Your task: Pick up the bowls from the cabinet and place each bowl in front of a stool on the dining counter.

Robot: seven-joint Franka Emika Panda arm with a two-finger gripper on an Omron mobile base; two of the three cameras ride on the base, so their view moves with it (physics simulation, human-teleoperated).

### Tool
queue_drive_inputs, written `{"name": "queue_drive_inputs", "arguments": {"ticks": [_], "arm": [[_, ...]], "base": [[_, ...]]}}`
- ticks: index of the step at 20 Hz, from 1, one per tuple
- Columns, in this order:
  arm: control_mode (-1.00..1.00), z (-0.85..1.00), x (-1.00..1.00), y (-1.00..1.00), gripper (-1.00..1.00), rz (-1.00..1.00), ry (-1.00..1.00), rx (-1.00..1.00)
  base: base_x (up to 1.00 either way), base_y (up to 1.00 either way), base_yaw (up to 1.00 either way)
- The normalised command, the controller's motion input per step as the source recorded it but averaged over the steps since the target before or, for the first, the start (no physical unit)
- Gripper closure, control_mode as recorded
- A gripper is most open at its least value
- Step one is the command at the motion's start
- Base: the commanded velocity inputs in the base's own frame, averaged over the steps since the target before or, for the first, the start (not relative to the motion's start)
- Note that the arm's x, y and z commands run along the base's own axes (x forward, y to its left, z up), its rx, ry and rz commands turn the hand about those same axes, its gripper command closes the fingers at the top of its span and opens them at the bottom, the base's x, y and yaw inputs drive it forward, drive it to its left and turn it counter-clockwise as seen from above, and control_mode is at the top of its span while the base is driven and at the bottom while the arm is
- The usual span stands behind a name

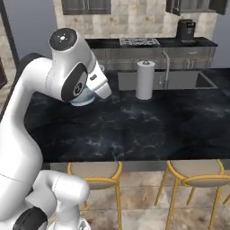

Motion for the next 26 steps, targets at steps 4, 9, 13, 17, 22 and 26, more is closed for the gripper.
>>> {"name": "queue_drive_inputs", "arguments": {"ticks": [4,9,13,17,22,26], "arm": [[1.0,0.0,0.0,0.0,1.0,0.0,0.0,0.0],[1.0,0.0,0.0,0.0,1.0,0.0,0.0,0.0],[1.0,0.0,0.0,0.0,1.0,0.0,0.0,0.0],[1.0,0.0,0.0,0.0,1.0,0.0,0.0,0.0],[-1.0,-0.08,0.0,-0.03,1.0,0.0,0.0,0.0],[-1.0,-0.59,-0.02,-0.31,1.0,-0.04,-0.01,0.0]], "base": [[0.66,-0.64,0.69],[0.62,-0.63,0.69],[0.31,-0.24,0.35],[0.09,0.0,0.01],[0.0,0.0,0.0],[0.0,0.0,0.0]]}}
